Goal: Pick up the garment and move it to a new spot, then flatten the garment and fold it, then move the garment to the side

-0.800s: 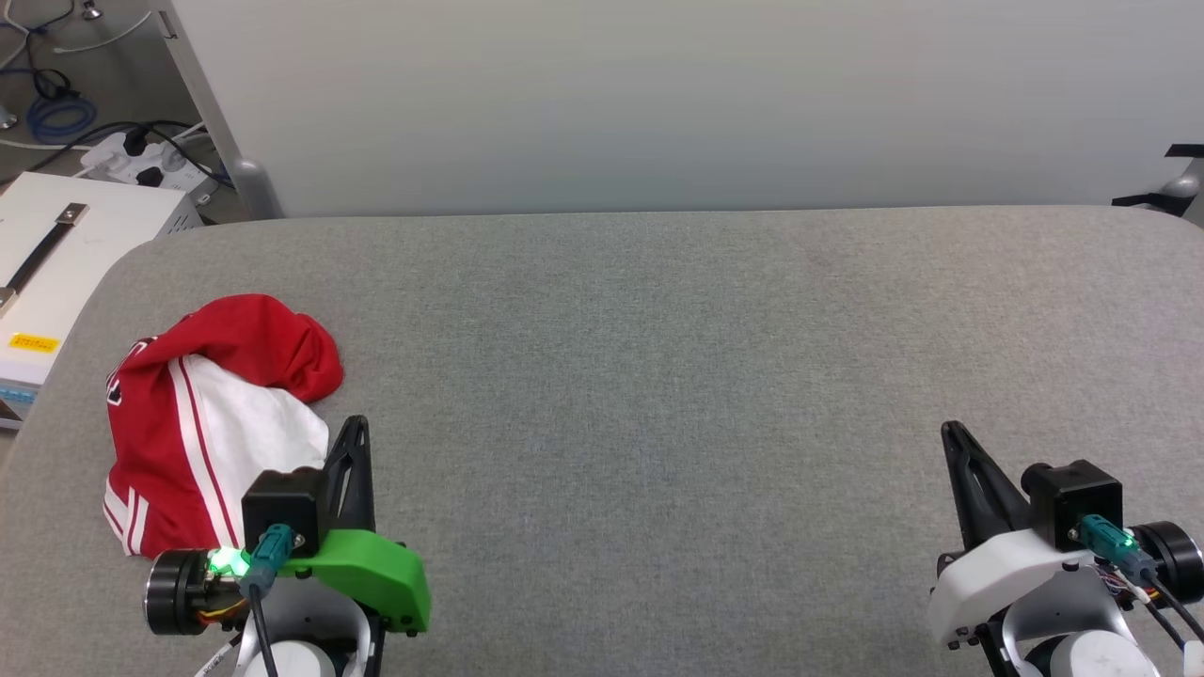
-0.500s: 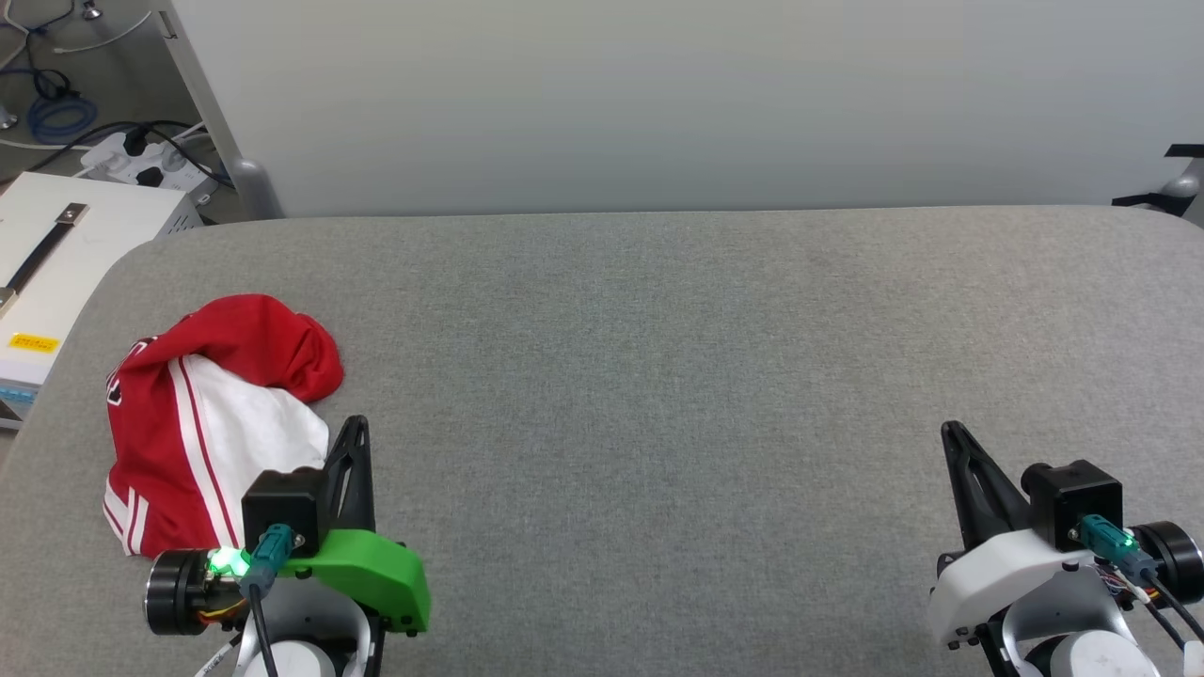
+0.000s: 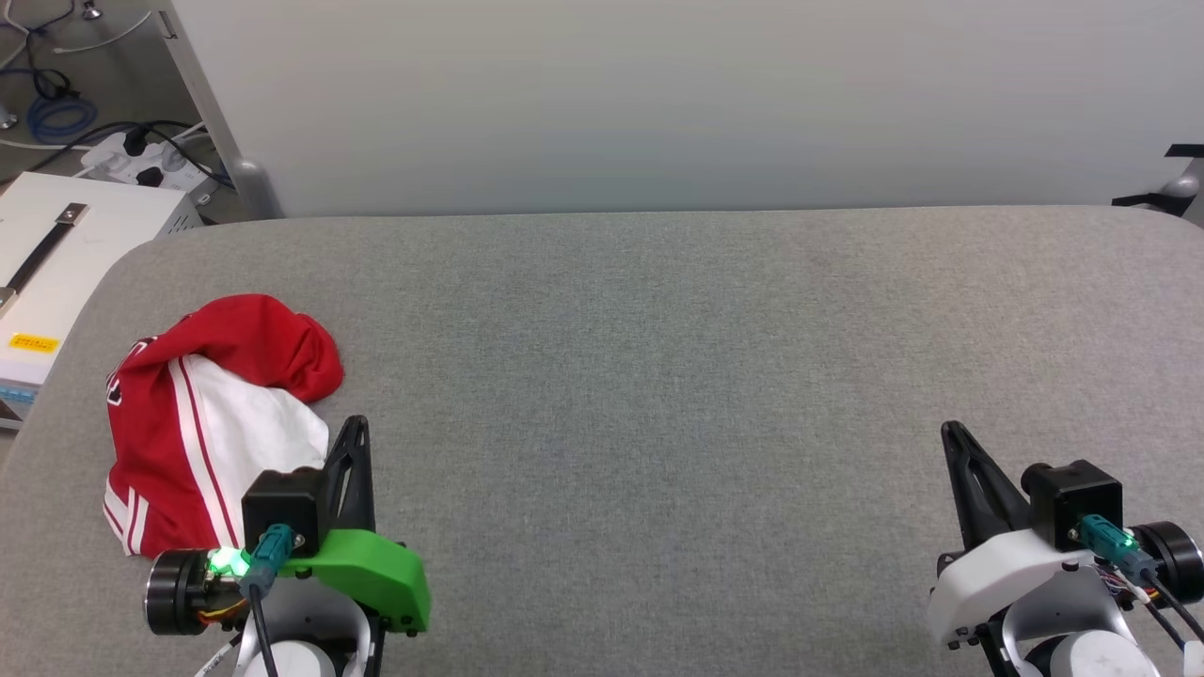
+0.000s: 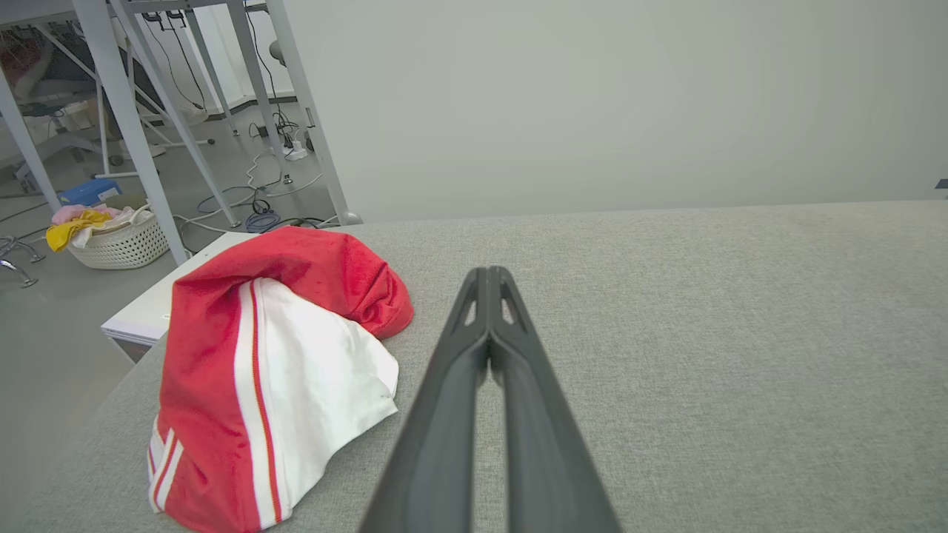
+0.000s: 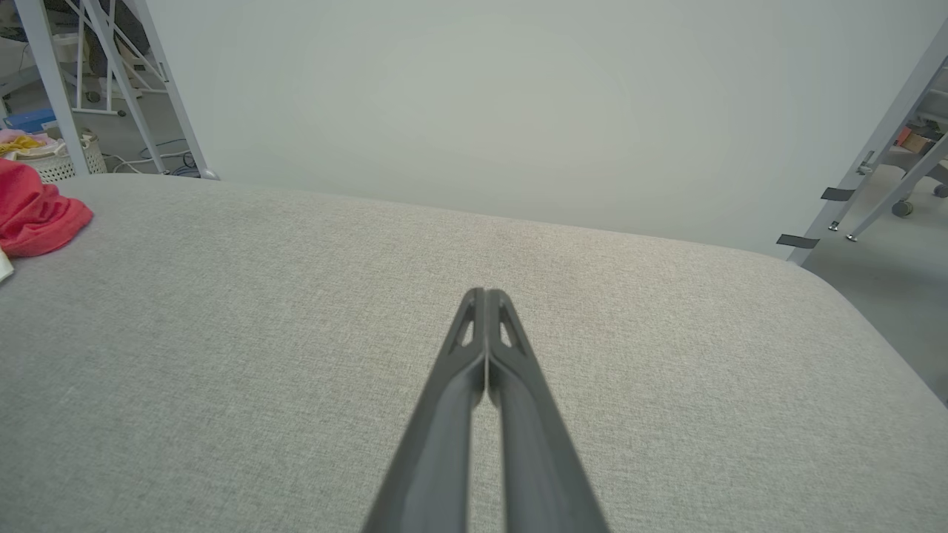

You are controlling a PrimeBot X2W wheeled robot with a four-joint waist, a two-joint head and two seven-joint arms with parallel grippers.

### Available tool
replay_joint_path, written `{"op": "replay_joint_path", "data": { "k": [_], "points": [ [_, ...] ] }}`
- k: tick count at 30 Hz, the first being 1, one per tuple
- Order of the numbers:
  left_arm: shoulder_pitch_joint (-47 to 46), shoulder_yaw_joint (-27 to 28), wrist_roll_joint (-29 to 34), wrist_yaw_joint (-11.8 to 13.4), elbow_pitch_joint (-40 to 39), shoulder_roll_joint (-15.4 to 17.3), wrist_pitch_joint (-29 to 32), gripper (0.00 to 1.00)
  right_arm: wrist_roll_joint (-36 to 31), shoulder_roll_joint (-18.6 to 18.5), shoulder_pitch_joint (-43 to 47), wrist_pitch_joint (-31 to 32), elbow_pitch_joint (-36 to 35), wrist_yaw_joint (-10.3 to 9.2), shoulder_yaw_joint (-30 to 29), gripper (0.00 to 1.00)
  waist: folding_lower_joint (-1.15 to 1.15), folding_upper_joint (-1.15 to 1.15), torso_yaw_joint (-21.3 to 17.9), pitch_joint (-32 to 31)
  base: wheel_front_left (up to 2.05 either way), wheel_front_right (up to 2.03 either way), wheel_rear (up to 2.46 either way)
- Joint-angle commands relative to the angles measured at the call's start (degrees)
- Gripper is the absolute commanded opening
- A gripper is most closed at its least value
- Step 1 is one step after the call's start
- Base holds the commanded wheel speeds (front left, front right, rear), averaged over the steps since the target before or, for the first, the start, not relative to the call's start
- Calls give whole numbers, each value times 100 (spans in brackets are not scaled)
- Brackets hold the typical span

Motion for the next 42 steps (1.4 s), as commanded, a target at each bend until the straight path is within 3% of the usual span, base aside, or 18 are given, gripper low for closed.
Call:
{"op": "replay_joint_path", "data": {
  "k": [1, 22, 23, 42],
  "points": [
    [67, 6, 54, 24, -14, -25, -5, 0, -57, 7, 2, 15, -25, -4, -10, 0, 0, 0, 0, 0, 0, 0, 0],
    [67, 6, 54, 24, -14, -25, -5, 0, -57, 7, 2, 15, -25, -4, -10, 0, 0, 0, 0, 0, 0, 0, 0],
    [0, 0, 1, 0, 0, 0, 0, 100, 0, 0, 0, 0, 0, 0, 0, 100, 0, 0, 0, 0, 0, 0, 0],
    [34, -24, -150, -2, 98, -2, -188, 100, 167, 1, 29, -186, 49, -1, -56, 100, 0, 0, -8, 9, 0, 0, 0]
  ]
}}
